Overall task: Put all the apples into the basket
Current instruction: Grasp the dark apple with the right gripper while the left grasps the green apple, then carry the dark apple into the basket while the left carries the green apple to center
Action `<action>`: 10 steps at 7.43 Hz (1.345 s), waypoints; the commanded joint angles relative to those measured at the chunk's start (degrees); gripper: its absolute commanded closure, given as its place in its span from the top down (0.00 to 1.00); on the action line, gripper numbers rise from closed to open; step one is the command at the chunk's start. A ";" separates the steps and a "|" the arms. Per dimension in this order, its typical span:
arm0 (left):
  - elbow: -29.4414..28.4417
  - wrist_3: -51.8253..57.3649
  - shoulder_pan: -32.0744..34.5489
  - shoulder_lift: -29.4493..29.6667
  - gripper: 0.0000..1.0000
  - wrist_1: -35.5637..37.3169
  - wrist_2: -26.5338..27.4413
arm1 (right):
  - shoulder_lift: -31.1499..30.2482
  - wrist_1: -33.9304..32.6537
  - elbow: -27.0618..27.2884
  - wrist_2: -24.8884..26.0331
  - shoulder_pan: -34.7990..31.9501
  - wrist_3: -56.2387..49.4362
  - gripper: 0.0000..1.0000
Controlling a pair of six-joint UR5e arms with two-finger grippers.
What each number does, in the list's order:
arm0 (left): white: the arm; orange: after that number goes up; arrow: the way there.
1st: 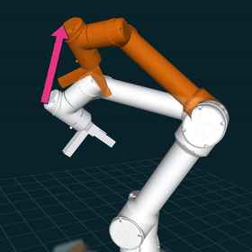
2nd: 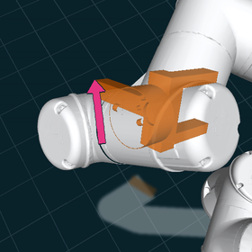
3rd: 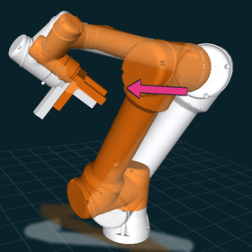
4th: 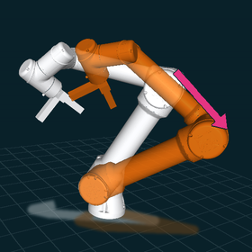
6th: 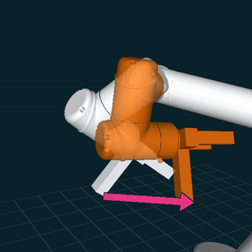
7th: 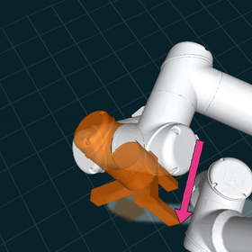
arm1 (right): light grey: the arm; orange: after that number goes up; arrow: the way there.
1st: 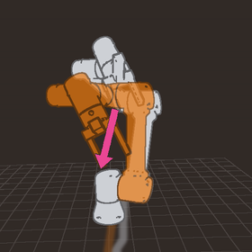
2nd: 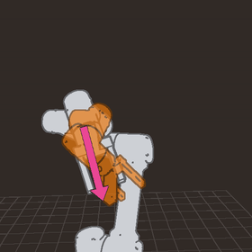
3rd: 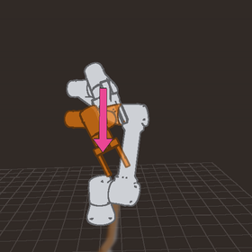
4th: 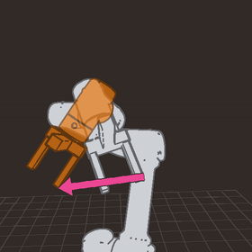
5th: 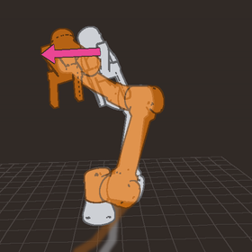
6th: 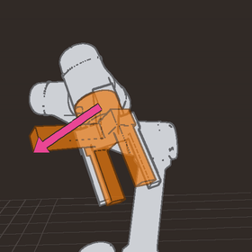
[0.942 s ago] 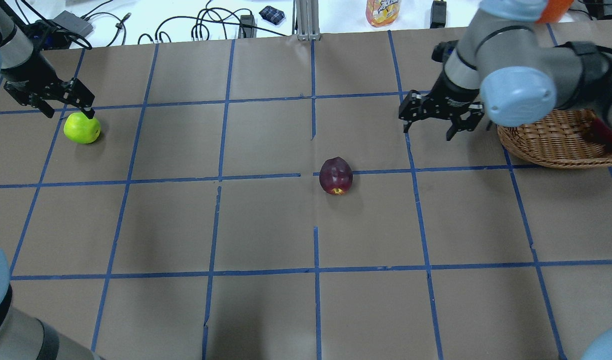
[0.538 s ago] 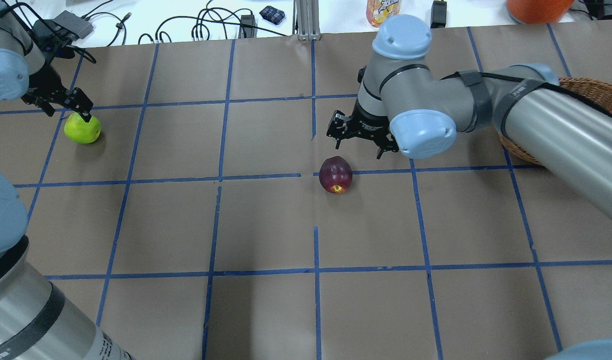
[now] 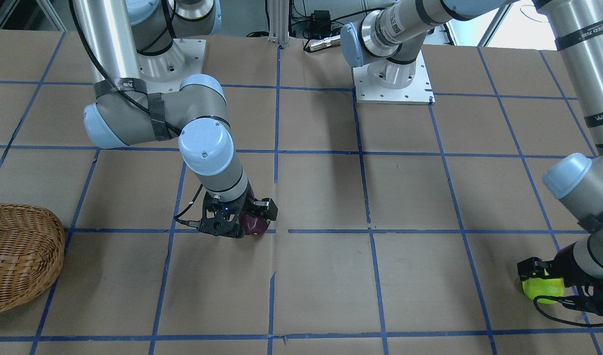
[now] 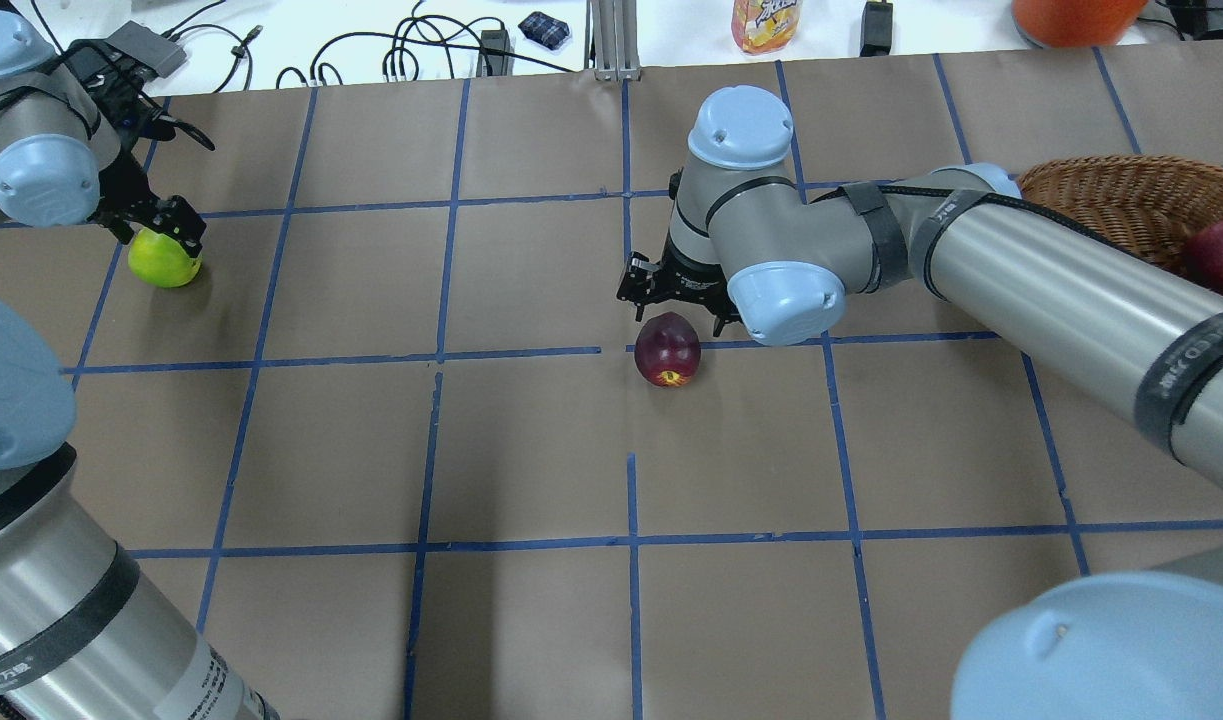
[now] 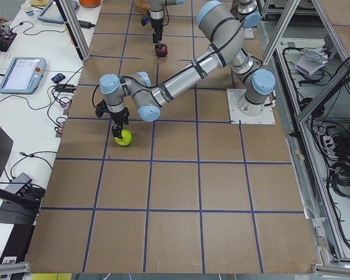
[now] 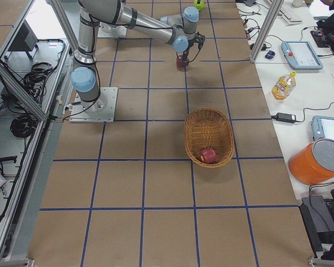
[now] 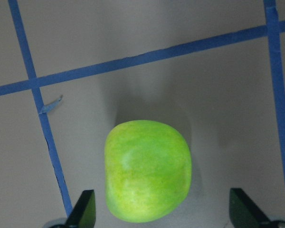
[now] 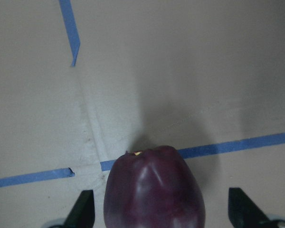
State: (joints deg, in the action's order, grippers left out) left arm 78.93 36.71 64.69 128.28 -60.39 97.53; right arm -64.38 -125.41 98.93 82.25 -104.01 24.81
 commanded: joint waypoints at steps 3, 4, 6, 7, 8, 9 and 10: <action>0.26 0.64 -0.27 1.98 0.92 2.38 0.20 | 2.68 0.34 0.12 -0.42 -2.16 -4.33 0.98; -0.18 0.56 -0.44 1.98 0.34 2.29 0.47 | 2.68 0.77 0.21 -0.42 -2.43 -4.25 0.96; -1.05 0.29 0.25 0.49 0.03 1.15 2.21 | 2.68 1.13 0.21 0.46 -4.18 -4.33 0.81; -1.75 -0.23 1.74 -0.74 0.01 -1.64 3.27 | 2.34 2.78 -0.40 0.63 -4.10 -4.42 0.64; -2.28 -0.76 3.84 -2.31 0.01 -5.75 2.93 | 0.85 6.02 -2.32 1.94 -2.97 -4.68 0.59; -2.03 -3.46 6.21 -4.33 0.01 -9.01 2.15 | -1.95 12.32 -5.74 3.00 -0.69 -6.25 0.58; -0.89 -5.66 8.67 -6.79 0.01 -11.92 -4.04 | -3.80 18.90 -9.08 3.44 5.85 -10.27 0.58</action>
State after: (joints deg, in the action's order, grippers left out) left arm 77.22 33.70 70.36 124.29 -68.37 98.36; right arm -65.54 -114.37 93.95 84.79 -104.27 18.29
